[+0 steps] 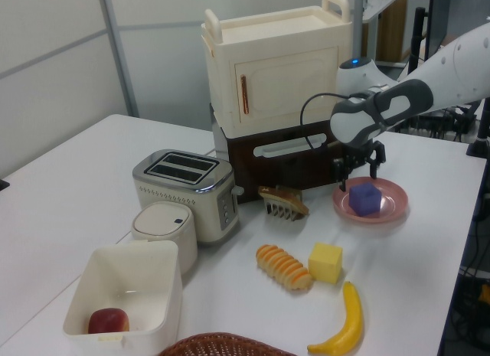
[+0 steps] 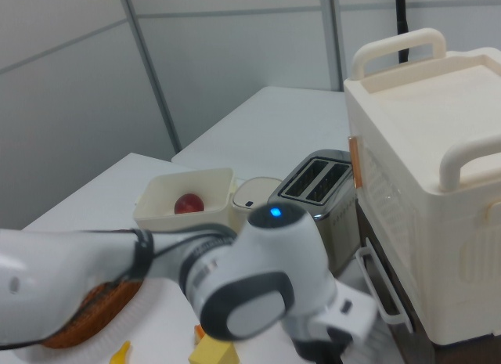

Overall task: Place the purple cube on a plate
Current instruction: 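Open the gripper to release the cube and move toward the yellow cube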

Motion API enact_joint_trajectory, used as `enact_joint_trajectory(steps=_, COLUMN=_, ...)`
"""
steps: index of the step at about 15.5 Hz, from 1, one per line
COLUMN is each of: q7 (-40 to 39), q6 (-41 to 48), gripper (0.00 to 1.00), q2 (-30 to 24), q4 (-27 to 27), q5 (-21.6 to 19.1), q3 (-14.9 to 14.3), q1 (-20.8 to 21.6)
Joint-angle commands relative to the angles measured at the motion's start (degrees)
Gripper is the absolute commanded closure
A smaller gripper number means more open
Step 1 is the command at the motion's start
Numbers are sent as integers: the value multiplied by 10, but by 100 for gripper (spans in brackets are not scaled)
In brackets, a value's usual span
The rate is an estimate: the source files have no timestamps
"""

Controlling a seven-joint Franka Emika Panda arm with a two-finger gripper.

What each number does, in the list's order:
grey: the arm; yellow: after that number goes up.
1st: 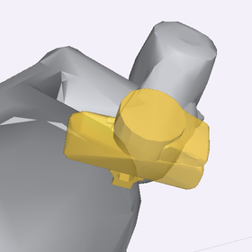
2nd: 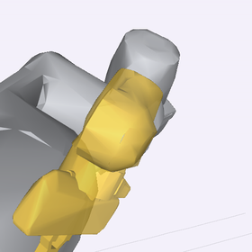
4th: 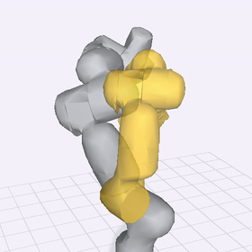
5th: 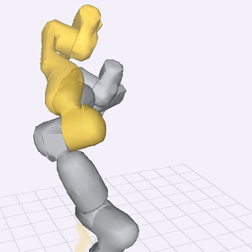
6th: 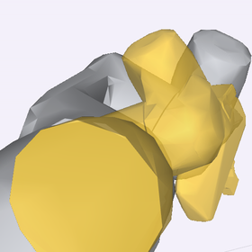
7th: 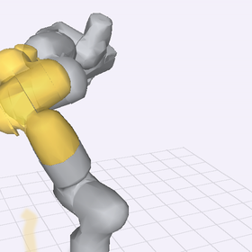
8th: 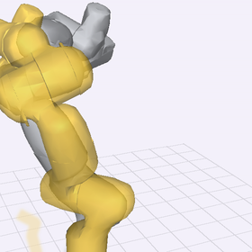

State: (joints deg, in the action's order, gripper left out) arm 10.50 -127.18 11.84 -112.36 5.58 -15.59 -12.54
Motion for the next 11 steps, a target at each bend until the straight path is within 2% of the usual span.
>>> enact_joint_trajectory(steps=1, q7=17, q6=79, gripper=0, q2=-91, q4=7, q5=-6, q3=27, q1=7)
enact_joint_trajectory(steps=3, q7=17, q6=113, gripper=0, q2=-123, q4=20, q5=-4, q3=63, q1=22)
enact_joint_trajectory(steps=4, q7=18, q6=113, gripper=0, q2=-118, q4=20, q5=2, q3=86, q1=49)
enact_joint_trajectory(steps=5, q7=18, q6=111, gripper=0, q2=-113, q4=20, q5=7, q3=108, q1=58)
enact_joint_trajectory(steps=7, q7=23, q6=112, gripper=0, q2=-103, q4=19, q5=15, q3=157, q1=57)
enact_joint_trajectory(steps=9, q7=71, q6=115, gripper=0, q2=-103, q4=19, q5=17, q3=196, q1=57)
enact_joint_trajectory(steps=11, q7=85, q6=142, gripper=0, q2=-103, q4=18, q5=22, q3=234, q1=56)
